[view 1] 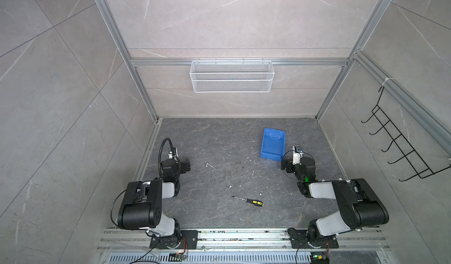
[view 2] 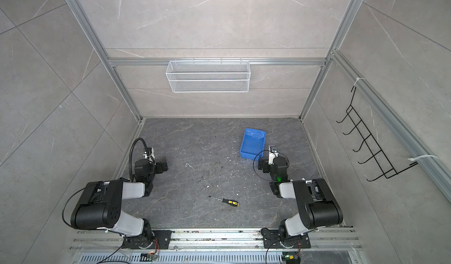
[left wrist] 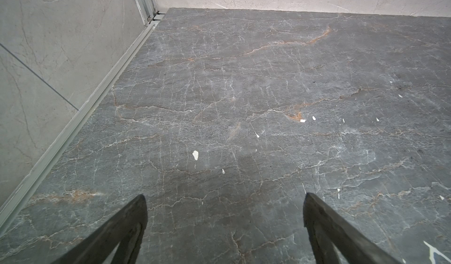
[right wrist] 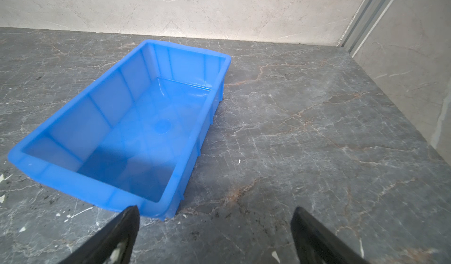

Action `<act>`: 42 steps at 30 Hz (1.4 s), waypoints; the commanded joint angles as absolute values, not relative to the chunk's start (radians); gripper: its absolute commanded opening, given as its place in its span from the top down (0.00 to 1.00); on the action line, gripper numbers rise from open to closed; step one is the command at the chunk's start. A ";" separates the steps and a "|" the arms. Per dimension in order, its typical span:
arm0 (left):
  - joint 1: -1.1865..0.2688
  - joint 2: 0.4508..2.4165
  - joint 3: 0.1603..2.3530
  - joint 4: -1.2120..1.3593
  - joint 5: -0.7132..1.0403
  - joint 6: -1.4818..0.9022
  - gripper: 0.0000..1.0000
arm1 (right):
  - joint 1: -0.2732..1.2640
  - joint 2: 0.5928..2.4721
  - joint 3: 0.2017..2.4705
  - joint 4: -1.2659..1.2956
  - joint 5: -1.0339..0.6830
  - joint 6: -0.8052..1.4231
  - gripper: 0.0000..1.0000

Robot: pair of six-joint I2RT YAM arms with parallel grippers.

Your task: Put the screwdriver in the bin

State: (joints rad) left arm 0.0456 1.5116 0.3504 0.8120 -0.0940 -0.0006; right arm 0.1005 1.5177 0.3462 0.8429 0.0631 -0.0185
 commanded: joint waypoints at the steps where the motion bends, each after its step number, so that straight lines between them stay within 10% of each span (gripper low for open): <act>1: 0.050 1.503 0.363 0.841 -0.081 -0.015 0.00 | 0.099 1.515 0.367 0.860 0.059 -0.010 0.01; 21: -0.139 1.253 0.447 0.502 -0.080 0.201 0.00 | 0.176 1.117 0.464 0.374 -0.048 -0.174 0.01; 42: -0.334 0.854 0.467 -0.120 0.591 0.532 0.00 | 0.659 1.109 0.861 -0.484 -0.055 -0.377 0.01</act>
State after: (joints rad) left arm -0.3183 0.8509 0.4763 -0.0227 0.4603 0.4656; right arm 0.5964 1.0615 0.8059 -0.3099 -0.0521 -0.3336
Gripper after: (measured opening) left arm 0.999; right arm 0.992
